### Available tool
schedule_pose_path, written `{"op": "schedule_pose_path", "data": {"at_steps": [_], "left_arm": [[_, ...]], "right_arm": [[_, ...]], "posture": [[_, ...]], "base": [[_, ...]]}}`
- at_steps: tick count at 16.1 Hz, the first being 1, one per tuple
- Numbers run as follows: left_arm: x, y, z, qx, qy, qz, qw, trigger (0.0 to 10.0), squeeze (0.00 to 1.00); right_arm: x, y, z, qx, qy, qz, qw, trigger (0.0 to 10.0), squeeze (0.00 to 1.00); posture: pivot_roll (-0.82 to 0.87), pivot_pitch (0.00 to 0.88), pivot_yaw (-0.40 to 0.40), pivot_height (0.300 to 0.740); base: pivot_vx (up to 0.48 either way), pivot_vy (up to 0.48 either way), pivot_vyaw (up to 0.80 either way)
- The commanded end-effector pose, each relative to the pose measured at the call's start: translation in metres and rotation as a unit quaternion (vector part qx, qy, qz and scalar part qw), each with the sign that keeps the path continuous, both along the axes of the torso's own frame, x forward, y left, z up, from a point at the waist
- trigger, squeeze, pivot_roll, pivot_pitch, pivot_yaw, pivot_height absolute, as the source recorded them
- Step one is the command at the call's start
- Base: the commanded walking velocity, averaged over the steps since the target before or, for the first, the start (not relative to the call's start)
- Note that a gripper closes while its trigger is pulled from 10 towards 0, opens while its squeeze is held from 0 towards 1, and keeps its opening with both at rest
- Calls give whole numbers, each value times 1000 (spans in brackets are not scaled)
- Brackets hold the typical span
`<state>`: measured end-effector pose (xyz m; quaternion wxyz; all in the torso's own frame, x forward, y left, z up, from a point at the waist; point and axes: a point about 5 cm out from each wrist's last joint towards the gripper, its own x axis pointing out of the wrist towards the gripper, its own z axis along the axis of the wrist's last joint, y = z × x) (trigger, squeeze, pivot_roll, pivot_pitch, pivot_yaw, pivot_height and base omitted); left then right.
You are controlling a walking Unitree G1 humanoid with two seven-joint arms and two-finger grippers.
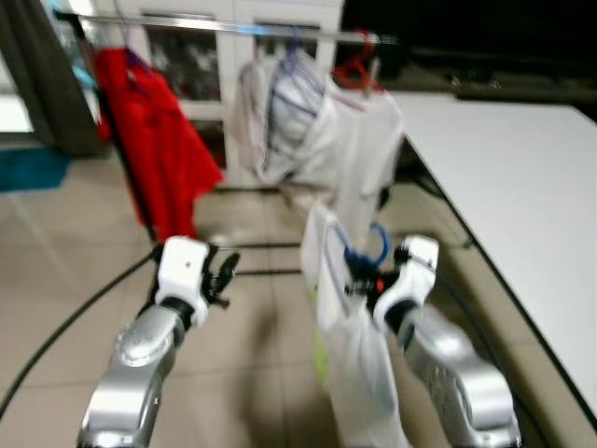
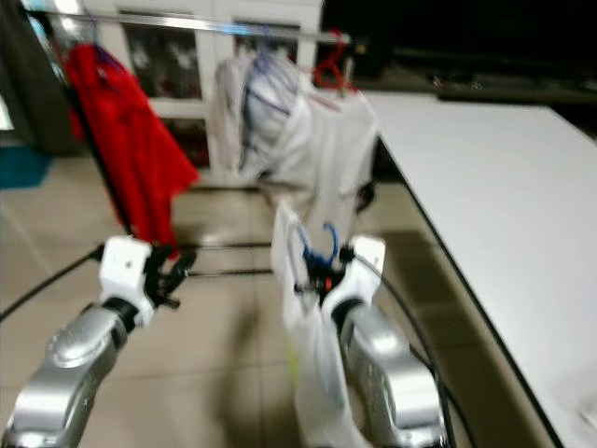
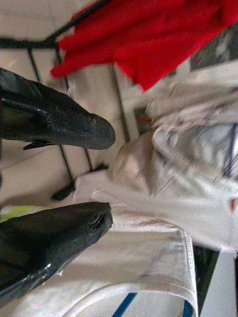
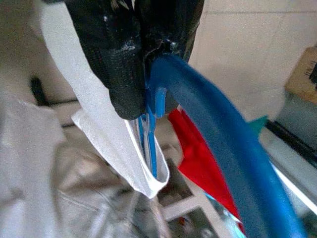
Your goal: Hang hanger
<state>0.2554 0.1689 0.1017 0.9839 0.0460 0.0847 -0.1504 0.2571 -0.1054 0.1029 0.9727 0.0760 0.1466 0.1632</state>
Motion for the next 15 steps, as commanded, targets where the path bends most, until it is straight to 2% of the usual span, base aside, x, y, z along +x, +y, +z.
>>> {"op": "schedule_pose_path", "data": {"at_steps": [1, 3, 5, 7, 9, 12, 15], "left_arm": [[3, -7, 7, -1, -10, -11, 1000, 10000, 0], [7, -10, 10, -3, -12, -13, 1000, 10000, 0], [12, -13, 11, -4, -15, -15, 1000, 10000, 0], [17, -18, 15, 0, -27, -20, 999, 10000, 0], [22, -20, 21, 3, -40, -20, 999, 10000, 0], [27, -21, 24, 0, -46, -16, 999, 10000, 0], [26, -22, 19, 4, -41, -26, 999, 10000, 0]], "right_arm": [[2, -7, 3, -2, -11, -16, 1000, 10000, 0], [4, -11, 7, 9, -13, -23, 1000, 10000, 0], [10, -16, 10, -23, -28, -44, 998, 10000, 0], [13, -9, 15, 23, -32, -22, 999, 10000, 0], [21, -9, 14, -10, -29, -26, 999, 10000, 0], [26, -14, 16, 23, -21, -32, 999, 10000, 0], [24, -12, 16, 15, -32, -9, 999, 10000, 0]], "posture": [[8, 40, -14, 740], [-2, 23, -7, 740], [-10, 4, -14, 740], [-9, 0, -21, 740], [-3, 0, -37, 740], [4, 0, -50, 740], [-8, 0, -55, 740]], "base": [[341, 0, 0], [343, 0, 0], [343, 0, 0], [341, 0, 0], [343, 0, 0], [340, 0, 0], [342, 0, 0]]}}
